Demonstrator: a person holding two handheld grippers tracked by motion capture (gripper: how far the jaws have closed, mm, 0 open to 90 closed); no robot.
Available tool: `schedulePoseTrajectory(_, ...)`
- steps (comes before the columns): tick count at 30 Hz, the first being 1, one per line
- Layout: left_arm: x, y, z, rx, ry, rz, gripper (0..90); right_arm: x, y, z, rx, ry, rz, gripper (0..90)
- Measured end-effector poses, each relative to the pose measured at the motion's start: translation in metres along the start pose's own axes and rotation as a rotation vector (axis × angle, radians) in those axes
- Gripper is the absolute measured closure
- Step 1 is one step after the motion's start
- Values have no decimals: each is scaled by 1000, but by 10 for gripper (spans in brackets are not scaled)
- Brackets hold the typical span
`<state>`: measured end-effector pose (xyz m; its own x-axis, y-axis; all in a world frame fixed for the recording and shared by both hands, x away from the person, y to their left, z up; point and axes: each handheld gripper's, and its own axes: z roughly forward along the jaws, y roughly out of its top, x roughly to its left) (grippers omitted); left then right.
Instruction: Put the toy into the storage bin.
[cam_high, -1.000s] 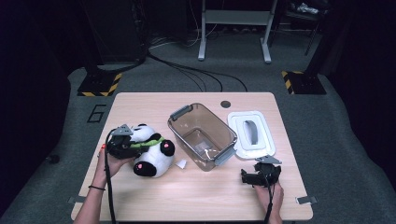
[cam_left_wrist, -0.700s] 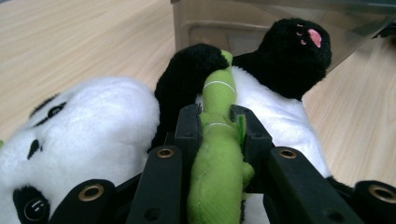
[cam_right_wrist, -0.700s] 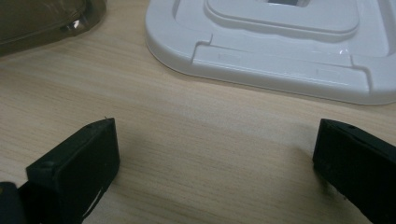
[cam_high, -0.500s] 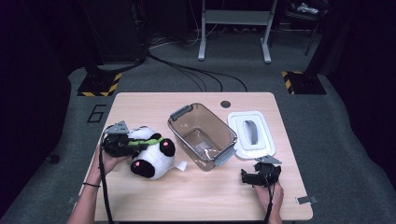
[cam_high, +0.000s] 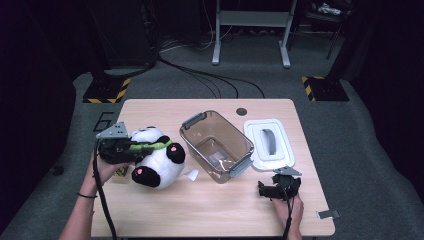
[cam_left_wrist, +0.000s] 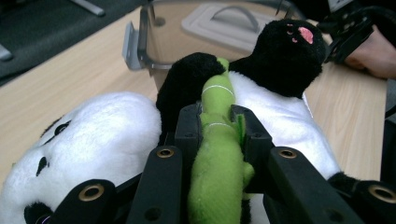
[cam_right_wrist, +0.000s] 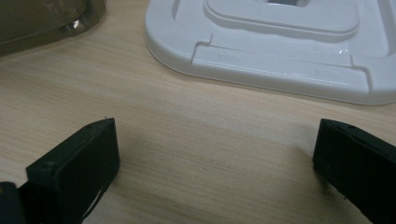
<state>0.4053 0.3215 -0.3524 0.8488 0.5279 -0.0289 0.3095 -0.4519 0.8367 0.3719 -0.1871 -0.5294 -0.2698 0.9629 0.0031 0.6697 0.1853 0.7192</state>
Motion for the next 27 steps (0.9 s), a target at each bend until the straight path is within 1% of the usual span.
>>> schedulePoseTrajectory(1, -1, 4, -2, -8, 1, 8, 742, 0, 0, 0, 0, 1, 0, 0)
schedulePoseTrajectory(3, -2, 11, -7, -26, -3, 10, 742, 0, 0, 0, 1, 0, 0, 0)
schedulePoseTrajectory(4, -1, 16, -9, -28, -1, 25, 742, 0, 0, 0, 0, 0, 0, 0)
schedulePoseTrajectory(5, -1, 20, -11, -33, 0, 30, 742, 0, 0, 0, 0, 0, 0, 0)
schedulePoseTrajectory(6, -2, 23, -12, -39, -4, 24, 742, 0, 0, 0, 0, 0, 0, 0)
schedulePoseTrajectory(8, -1, 31, -13, -41, -5, 40, 742, 0, 0, 0, 0, 0, 0, 0)
schedulePoseTrajectory(11, -2, 42, -12, -51, -7, 53, 743, 0, 0, 0, 0, 0, 0, 0)
schedulePoseTrajectory(15, -2, 54, -11, -71, -17, 70, 743, 0, 0, 0, 0, 0, 0, 0)
schedulePoseTrajectory(17, -3, 59, -9, -80, -24, 65, 742, 0, 0, 0, 0, 0, 0, 0)
schedulePoseTrajectory(19, -2, 66, -8, -86, -24, 82, 742, 0, 0, 0, 0, 1, 0, 0)
schedulePoseTrajectory(20, -2, 69, -7, -85, -33, 87, 743, 0, 0, 0, 0, 0, 0, 0)
schedulePoseTrajectory(21, -2, 72, -6, -95, -37, 85, 743, 0, 0, 0, 1, 0, 0, 0)
schedulePoseTrajectory(23, -1, 80, -3, -99, -37, 101, 742, 0, 0, 0, 0, 0, 0, 0)
schedulePoseTrajectory(25, -1, 87, 1, -107, -43, 105, 742, 0, 0, 0, 0, 0, 0, 0)
schedulePoseTrajectory(27, 0, 94, 4, -112, -58, 121, 743, 0, 0, 0, 0, 0, 0, 0)
